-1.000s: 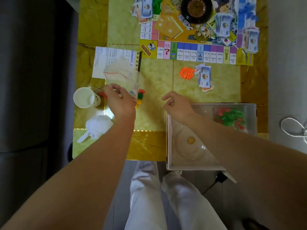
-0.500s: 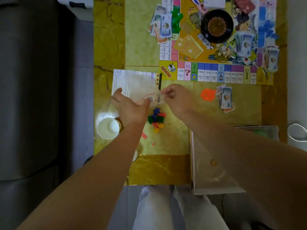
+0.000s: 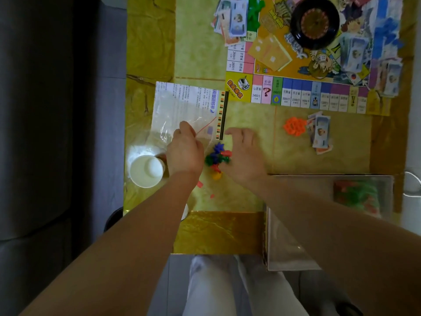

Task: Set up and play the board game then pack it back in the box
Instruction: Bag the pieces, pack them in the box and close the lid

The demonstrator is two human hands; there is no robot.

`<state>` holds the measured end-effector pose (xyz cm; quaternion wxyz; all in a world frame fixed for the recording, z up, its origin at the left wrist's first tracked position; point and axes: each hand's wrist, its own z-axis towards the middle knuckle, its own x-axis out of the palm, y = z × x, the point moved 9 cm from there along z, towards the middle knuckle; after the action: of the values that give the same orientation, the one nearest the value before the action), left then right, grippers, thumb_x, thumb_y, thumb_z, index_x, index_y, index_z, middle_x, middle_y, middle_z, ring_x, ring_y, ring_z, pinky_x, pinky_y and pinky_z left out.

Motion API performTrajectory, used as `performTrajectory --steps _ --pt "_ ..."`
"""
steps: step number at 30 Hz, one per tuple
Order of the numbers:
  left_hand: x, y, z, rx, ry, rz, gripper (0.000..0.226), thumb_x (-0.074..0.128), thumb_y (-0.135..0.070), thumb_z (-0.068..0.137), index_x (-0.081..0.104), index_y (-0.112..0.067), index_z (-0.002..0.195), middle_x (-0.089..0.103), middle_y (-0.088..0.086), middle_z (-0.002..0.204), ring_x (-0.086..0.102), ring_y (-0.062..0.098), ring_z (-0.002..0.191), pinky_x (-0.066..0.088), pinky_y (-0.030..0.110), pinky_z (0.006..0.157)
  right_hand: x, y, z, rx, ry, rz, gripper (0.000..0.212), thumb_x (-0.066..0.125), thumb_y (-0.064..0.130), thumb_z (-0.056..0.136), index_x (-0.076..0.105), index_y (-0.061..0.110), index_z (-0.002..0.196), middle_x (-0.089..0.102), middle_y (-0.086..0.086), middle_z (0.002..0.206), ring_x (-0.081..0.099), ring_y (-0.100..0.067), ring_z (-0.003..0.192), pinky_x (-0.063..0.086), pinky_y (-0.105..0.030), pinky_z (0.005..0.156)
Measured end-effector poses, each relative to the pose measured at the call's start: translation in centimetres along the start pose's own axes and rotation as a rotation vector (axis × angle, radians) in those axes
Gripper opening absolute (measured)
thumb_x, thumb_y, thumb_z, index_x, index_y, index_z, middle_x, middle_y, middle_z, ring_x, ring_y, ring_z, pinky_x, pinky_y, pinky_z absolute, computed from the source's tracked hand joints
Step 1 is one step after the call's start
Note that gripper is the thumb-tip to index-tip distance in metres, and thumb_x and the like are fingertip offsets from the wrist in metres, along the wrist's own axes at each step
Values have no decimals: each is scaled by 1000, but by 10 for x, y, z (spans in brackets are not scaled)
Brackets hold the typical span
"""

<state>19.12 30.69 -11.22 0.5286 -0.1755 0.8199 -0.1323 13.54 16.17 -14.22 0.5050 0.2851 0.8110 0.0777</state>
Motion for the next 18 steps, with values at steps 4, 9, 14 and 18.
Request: performTrajectory --steps 4,9,14,18 --pt "22 13 1 -42 23 -77 18 46 -17 95 46 -7 111 59 13 101 59 31 87 37 34 70 48 0 -10 -86 83 -282 95 78 48 66 25 31 143 23 -8 141 29 -27 122 49 -37 80" --pt "39 25 3 -63 21 -130 20 50 -19 92 46 -8 108 59 9 100 55 25 83 34 31 70 59 -2 -5 -122 15 -263 93 88 38 55 39 27 133 33 -9 131 36 -28 112 48 -34 79" --pt "42 26 1 -55 31 -152 25 53 -26 93 47 -8 108 58 11 98 52 23 80 30 30 68 36 -8 1 -146 -91 -88 38 68 8 81 56 11 117 42 -15 120 43 -29 108 47 -37 86" --pt "42 25 2 -44 41 -158 32 55 -38 93 49 -9 105 59 10 94 55 24 84 31 29 69 28 -24 11 -46 -106 83 21 59 0 85 63 7 104 47 -14 112 50 -24 93 42 -27 80"
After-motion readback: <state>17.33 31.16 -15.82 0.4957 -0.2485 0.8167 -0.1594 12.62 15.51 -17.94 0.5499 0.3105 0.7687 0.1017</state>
